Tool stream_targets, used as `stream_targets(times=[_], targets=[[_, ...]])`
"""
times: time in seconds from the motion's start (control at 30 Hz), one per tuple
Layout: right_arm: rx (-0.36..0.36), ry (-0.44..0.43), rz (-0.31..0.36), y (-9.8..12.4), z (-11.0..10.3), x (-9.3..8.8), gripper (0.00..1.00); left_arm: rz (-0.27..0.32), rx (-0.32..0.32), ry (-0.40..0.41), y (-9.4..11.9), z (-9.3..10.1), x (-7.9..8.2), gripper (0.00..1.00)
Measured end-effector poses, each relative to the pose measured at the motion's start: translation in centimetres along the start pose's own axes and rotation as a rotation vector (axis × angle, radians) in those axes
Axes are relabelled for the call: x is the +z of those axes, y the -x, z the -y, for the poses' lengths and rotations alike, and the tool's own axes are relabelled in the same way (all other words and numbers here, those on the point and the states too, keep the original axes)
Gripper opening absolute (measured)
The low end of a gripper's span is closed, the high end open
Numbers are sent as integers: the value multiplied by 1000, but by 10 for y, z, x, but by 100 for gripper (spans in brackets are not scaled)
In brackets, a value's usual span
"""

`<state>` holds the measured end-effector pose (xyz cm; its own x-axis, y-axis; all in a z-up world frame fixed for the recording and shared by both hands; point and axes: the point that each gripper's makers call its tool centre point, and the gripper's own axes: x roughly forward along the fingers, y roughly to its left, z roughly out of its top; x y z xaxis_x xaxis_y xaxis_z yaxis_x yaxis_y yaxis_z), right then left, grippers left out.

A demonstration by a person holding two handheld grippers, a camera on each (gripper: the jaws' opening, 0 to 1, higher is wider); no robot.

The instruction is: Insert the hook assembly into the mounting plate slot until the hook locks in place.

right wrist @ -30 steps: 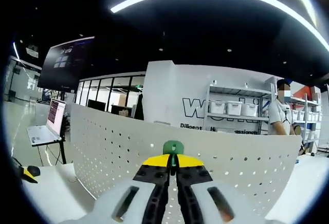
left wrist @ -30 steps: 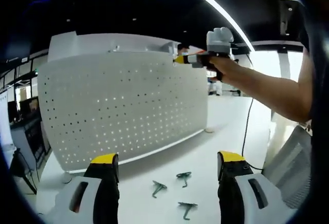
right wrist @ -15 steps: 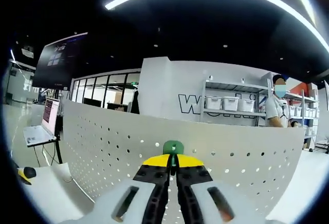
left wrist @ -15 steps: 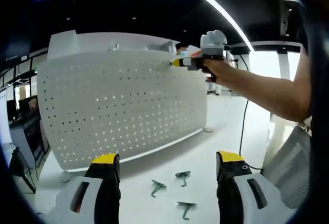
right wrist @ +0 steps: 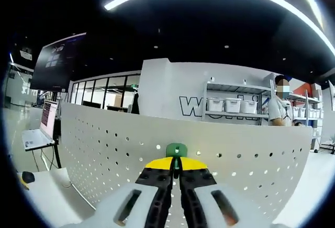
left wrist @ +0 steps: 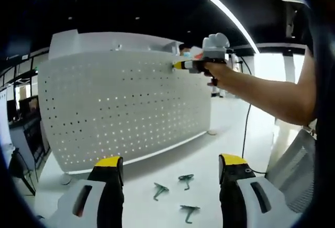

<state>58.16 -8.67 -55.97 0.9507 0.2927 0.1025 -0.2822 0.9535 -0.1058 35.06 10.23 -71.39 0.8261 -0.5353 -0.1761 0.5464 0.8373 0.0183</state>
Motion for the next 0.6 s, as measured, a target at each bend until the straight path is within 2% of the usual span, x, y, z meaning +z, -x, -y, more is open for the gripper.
stream_targets(times=[0.6], targets=[[-36, 12, 12, -4, 2, -4, 2, 6, -1, 9, 1, 0, 1, 74]])
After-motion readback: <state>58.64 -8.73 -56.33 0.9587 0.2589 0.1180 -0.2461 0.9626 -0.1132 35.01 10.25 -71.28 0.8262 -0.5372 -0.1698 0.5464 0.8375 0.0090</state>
